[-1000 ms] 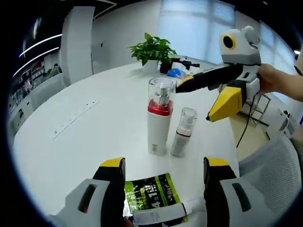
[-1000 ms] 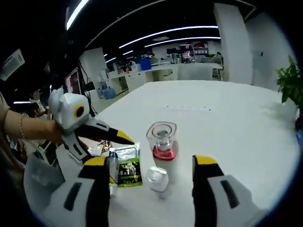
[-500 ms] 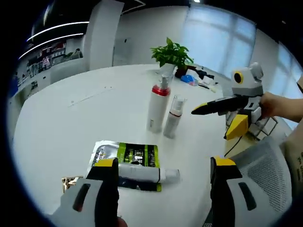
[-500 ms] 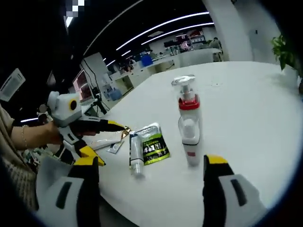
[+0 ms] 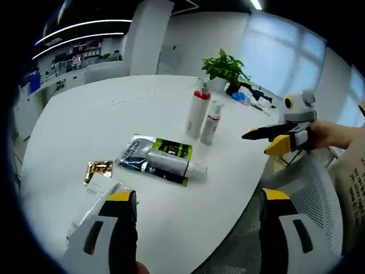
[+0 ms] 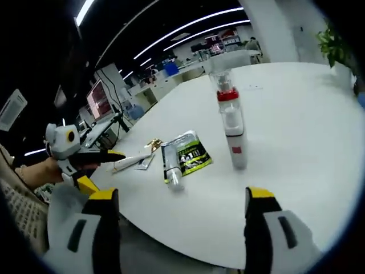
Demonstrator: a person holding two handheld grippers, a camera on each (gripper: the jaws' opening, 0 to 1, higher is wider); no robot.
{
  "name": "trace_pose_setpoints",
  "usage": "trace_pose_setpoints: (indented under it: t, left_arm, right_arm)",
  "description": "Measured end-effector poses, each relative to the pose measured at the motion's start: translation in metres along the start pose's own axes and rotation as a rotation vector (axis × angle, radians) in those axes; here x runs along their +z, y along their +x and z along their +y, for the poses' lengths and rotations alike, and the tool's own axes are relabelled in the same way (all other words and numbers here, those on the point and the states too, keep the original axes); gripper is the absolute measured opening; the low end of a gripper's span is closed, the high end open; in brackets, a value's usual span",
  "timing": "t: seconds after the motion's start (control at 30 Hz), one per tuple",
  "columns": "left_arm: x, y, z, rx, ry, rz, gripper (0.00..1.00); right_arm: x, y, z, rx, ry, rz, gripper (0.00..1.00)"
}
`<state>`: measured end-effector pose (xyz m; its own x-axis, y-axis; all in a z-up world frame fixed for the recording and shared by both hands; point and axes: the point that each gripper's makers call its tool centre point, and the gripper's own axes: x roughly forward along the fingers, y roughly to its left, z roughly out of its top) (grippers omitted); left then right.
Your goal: Arrange the skincare products in the storage area until every visible bottle or jar stands upright without overlapping.
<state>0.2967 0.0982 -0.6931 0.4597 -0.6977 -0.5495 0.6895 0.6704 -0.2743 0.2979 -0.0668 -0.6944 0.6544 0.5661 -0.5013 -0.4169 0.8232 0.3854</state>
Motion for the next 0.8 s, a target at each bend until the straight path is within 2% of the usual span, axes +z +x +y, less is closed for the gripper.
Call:
trace_pose_setpoints:
  t: [0.13,0.2,0.3,0.6,0.8]
  left_arm:
    - [-0.006,-0.019,0.002,0.041,-0.033,-0.026,0.89]
    - [-0.008,-0.026,0.003,0.051,-0.048,-0.038,0.89]
    - [-0.007,-0.033,0.005,0.067,-0.064,-0.067,0.89]
    - [-0.013,-0.043,0.000,0.079,-0.067,-0.062,0.90]
    - [-0.011,-0.042,-0.002,0.074,-0.015,-0.034,0.90]
  right_arm:
    - [-0.002,-0.003,0.004,-0.002,-0.012,-0.008,0.92]
    - [0.001,-0.005,-0.001,-0.033,-0.044,-0.027,0.95]
    - [0.003,-0.008,-0.002,-0.038,-0.022,-0.037,0.97]
    - [0.001,-0.011,-0.001,-0.048,-0.021,-0.045,0.97]
    - [0.002,-0.011,0.000,-0.047,-0.020,-0.049,0.95]
